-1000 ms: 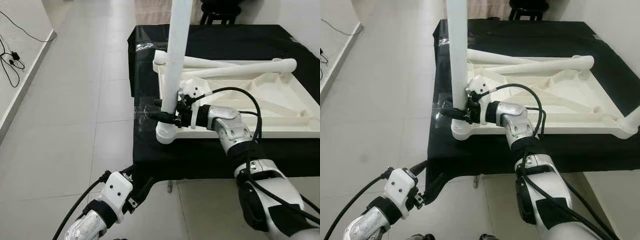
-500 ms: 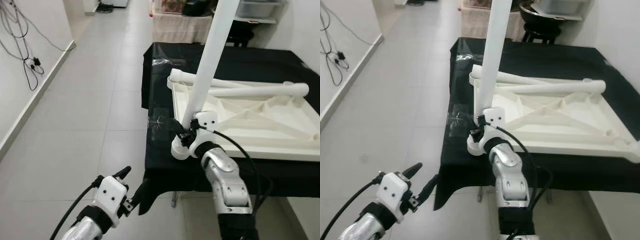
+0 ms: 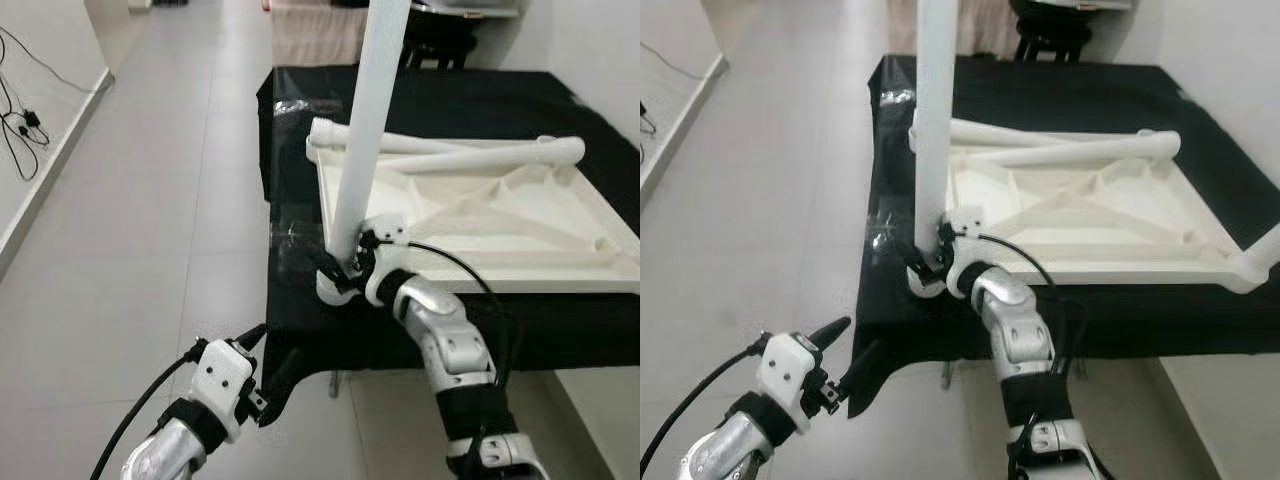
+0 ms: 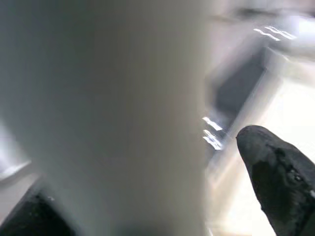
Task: Building children table
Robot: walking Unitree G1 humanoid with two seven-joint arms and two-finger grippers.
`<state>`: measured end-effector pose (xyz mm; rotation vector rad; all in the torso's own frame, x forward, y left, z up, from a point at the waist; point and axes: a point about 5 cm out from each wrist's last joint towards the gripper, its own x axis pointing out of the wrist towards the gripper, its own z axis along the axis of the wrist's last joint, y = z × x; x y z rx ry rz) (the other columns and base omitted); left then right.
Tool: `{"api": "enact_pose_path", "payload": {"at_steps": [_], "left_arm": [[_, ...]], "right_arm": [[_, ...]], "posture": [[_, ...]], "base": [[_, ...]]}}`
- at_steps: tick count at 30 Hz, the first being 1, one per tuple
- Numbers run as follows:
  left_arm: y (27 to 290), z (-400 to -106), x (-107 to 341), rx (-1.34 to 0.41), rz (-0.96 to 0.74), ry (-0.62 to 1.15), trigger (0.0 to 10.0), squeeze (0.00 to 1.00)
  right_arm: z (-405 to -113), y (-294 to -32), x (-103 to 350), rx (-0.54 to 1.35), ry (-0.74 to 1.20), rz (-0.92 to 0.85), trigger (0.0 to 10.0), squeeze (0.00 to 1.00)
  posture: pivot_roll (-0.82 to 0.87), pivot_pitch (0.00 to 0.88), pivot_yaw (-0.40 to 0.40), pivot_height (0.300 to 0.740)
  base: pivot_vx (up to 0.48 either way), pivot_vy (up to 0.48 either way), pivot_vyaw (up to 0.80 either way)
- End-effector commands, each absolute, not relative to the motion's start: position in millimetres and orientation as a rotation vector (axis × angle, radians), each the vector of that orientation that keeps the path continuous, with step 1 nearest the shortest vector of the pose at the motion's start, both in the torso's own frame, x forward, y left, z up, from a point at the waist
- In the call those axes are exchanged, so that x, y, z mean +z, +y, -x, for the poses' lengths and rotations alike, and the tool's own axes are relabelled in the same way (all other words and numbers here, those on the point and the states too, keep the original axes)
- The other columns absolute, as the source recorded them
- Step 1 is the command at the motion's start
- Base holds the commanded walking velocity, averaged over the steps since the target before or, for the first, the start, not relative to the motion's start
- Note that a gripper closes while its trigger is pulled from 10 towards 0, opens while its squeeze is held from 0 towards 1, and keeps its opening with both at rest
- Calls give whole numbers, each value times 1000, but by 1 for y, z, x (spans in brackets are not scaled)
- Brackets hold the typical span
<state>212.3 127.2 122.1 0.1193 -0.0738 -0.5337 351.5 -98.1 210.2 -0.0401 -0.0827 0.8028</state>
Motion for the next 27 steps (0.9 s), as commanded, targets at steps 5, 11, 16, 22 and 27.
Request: {"api": "enact_pose_path", "payload": {"at_steps": [5, 11, 16, 22, 27], "left_arm": [[126, -210, 115, -537, -106, -48, 10000, 0], [124, -209, 116, -537, -106, -49, 10000, 0], [124, -207, 116, -538, -106, -49, 10000, 0], [123, -206, 116, -541, -103, -48, 10000, 0], [121, -205, 116, -549, -96, -47, 10000, 0]], "right_arm": [[-358, -96, 229, 1265, -71, 203, 10000, 0], [-363, -87, 230, 1361, -21, 224, 275, 0], [-364, -84, 231, 1395, -15, 209, 0, 0], [-367, -89, 226, 1407, -16, 160, 0, 0], [-363, -116, 215, 1282, -52, 90, 0, 0]], "posture": [[89, 159, -64, 740], [102, 166, -71, 740], [103, 168, -71, 740], [91, 172, -62, 740], [45, 183, -59, 740]], "base": [[0, 0, 0], [0, 0, 0], [0, 0, 0], [0, 0, 0], [0, 0, 0]]}}
